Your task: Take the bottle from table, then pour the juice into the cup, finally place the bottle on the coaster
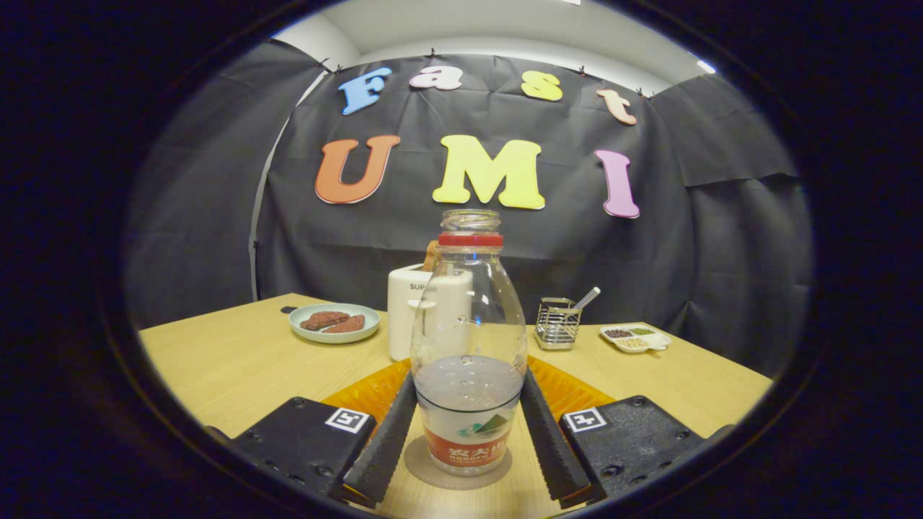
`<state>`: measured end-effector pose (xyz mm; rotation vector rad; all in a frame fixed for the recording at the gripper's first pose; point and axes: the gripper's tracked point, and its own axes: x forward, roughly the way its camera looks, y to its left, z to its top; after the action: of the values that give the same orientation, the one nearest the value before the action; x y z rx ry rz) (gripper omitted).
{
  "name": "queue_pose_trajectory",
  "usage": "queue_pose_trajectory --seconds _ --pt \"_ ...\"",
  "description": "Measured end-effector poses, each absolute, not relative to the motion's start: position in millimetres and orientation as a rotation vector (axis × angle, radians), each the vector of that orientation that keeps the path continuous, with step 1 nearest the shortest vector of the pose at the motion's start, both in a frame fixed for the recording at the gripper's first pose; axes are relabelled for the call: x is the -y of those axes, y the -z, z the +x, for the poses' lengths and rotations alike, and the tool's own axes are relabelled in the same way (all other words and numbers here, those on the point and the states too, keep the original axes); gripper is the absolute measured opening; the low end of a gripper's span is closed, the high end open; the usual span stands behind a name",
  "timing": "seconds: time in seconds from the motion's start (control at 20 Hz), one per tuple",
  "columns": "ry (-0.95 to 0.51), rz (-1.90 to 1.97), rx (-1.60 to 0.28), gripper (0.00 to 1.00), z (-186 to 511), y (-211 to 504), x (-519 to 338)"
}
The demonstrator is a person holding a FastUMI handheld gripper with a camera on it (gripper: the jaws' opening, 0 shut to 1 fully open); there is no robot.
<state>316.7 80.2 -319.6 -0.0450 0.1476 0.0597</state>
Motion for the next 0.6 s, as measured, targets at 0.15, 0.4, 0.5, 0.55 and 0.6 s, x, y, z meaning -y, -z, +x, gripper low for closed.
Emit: queue_pose_trajectory --seconds 0.15,0.4,0.5,0.55,0.6 --pt "-0.079 -0.037 -0.152 0.84 315 321 -85" --pt "-0.110 -0.077 -0.095 0.90 313 303 -84" --pt "-0.123 -0.060 -0.088 0.95 312 300 -86" --pt "-0.127 -0.060 -0.089 0.96 312 299 -87" --pt "-0.126 -0.063 -0.092 1.00 310 296 -87"
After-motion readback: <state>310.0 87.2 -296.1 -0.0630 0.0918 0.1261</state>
